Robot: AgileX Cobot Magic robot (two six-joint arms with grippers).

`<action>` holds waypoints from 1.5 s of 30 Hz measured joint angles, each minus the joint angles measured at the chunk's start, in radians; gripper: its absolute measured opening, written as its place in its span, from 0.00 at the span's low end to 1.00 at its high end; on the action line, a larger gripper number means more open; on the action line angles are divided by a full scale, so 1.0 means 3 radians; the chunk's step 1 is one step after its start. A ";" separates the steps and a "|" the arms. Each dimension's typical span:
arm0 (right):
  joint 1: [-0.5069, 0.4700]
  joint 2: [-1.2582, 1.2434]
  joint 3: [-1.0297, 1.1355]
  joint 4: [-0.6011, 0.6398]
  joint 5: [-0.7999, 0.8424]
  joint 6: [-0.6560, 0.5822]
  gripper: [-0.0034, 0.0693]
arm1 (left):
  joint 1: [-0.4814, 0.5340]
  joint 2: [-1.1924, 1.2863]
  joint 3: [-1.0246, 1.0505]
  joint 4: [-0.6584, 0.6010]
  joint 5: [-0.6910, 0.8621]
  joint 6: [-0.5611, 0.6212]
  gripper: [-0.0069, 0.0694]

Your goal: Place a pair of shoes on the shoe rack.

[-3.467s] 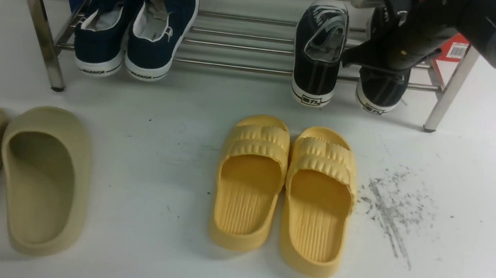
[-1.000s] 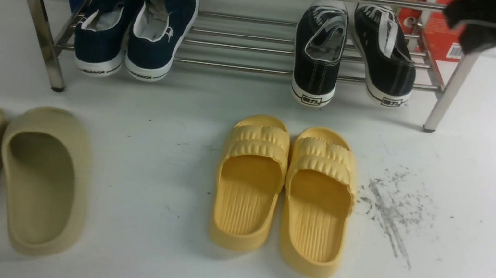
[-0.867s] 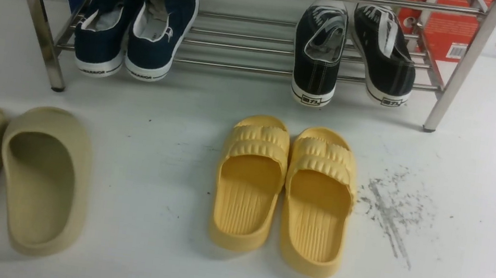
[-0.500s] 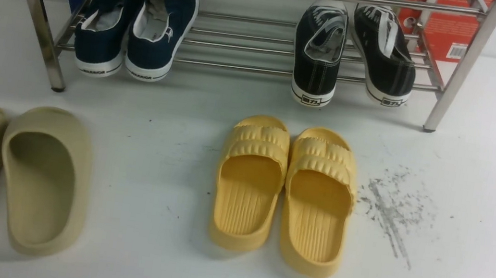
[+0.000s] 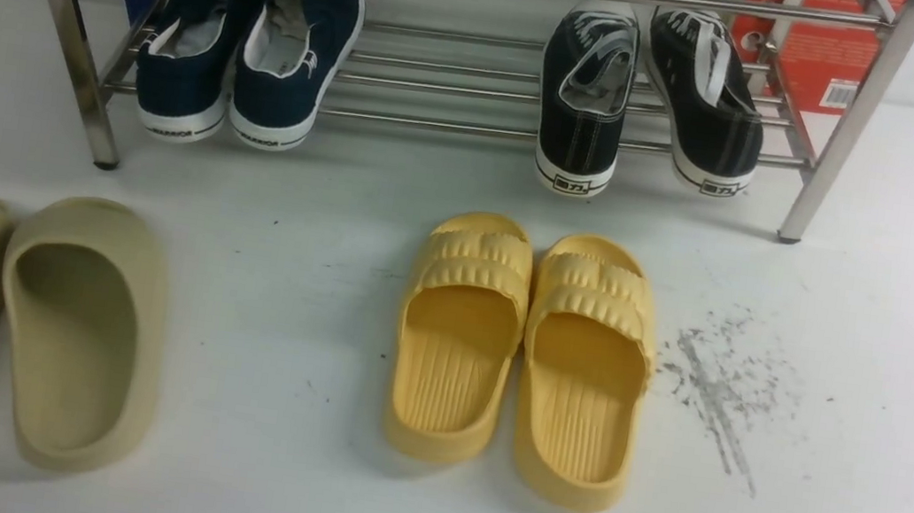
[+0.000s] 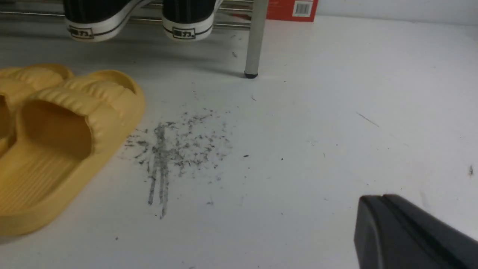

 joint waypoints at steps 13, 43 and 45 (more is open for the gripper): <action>-0.0086 -0.0306 0.0528 -0.0205 -0.0103 0.0525 0.04 | 0.0000 -0.0001 0.0000 0.0000 -0.0003 0.0000 0.40; -0.0086 -0.0306 0.0529 -0.0180 -0.0114 0.0554 0.06 | -0.0256 -0.0001 0.0000 0.0000 -0.0003 0.0000 0.40; -0.0086 -0.0306 0.0529 -0.0180 -0.0114 0.0554 0.07 | -0.0256 -0.0001 0.0000 0.0000 -0.0003 0.0000 0.40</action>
